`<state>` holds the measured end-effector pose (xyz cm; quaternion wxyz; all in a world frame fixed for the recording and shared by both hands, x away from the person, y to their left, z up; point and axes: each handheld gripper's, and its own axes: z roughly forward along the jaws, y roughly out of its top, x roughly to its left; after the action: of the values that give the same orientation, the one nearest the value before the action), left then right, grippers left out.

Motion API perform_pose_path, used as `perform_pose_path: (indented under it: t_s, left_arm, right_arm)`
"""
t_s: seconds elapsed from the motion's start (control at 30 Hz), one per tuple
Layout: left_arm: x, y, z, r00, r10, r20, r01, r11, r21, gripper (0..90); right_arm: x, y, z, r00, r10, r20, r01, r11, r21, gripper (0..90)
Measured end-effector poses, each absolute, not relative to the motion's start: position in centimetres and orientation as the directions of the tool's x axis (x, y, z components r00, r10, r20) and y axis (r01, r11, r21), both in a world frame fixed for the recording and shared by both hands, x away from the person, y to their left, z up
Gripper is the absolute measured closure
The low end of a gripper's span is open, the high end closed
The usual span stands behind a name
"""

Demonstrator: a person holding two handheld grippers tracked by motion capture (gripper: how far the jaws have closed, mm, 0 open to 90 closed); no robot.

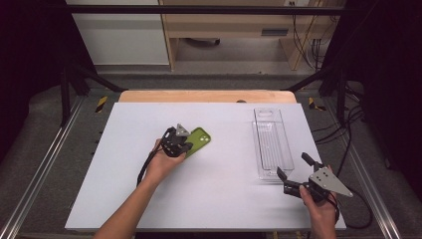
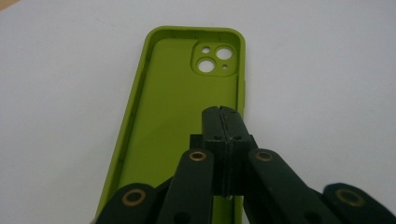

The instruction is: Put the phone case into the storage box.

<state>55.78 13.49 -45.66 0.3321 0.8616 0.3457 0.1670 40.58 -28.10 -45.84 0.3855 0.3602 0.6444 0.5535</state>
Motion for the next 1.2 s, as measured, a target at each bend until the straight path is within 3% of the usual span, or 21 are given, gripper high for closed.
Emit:
perform_pose_path:
  t_s: [0.67,1.2]
  left_arm:
    - [55.6,14.0,-46.5,0.713,0.701,0.012,0.526,-0.545,0.653,90.0]
    - [52.7,15.8,-46.3,0.723,0.690,-0.041,0.558,-0.548,0.623,90.0]
  right_arm:
    - [40.5,-28.1,-45.9,-0.445,0.890,-0.099,0.046,0.133,0.990,4.8]
    - [40.6,-27.9,-46.0,-0.448,0.888,-0.107,0.056,0.147,0.987,4.9]
